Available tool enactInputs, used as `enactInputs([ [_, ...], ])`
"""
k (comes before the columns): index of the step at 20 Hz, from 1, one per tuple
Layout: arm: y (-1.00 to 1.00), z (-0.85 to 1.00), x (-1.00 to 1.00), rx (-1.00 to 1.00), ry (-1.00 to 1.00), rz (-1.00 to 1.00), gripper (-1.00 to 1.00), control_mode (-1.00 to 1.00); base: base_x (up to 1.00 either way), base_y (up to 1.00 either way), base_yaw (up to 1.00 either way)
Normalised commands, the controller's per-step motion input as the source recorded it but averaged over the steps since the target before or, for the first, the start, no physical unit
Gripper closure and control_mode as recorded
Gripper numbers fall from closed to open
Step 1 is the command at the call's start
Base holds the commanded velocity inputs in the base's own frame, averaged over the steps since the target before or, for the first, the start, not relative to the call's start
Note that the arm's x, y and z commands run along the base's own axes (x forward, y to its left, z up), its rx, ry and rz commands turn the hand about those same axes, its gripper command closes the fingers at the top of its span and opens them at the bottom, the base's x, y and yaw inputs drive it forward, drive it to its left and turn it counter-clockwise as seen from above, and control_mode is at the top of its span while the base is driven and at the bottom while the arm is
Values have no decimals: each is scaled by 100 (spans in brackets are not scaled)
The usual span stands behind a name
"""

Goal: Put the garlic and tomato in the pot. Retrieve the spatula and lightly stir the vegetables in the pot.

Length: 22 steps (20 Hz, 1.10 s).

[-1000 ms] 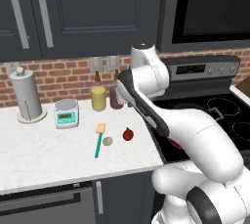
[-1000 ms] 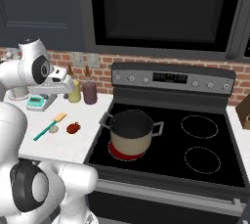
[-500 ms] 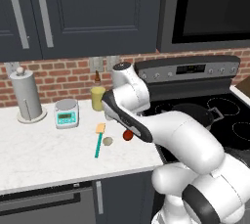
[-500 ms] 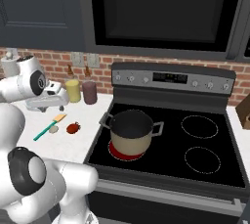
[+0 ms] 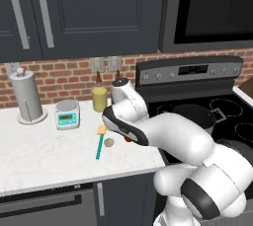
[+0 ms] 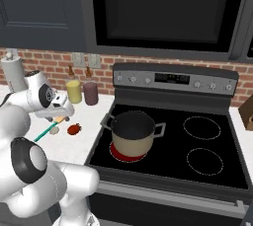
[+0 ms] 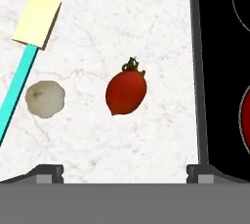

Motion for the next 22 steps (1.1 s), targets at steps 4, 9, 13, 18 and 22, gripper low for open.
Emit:
enactInputs([
  [4, -1, -45, 37, 0, 0, -7, -100, -100, 0, 0, 0],
  [9, -1, -37, 43, 0, 0, -8, -100, -100, 0, 0, 0],
  [13, -3, -30, 27, 0, 0, -8, -100, -100, 0, 0, 0],
  [18, -7, -31, 19, 0, 0, -7, -100, -100, 0, 0, 0],
  [22, -17, -17, 0, 0, 0, -8, -100, -100, 0, 0, 0],
])
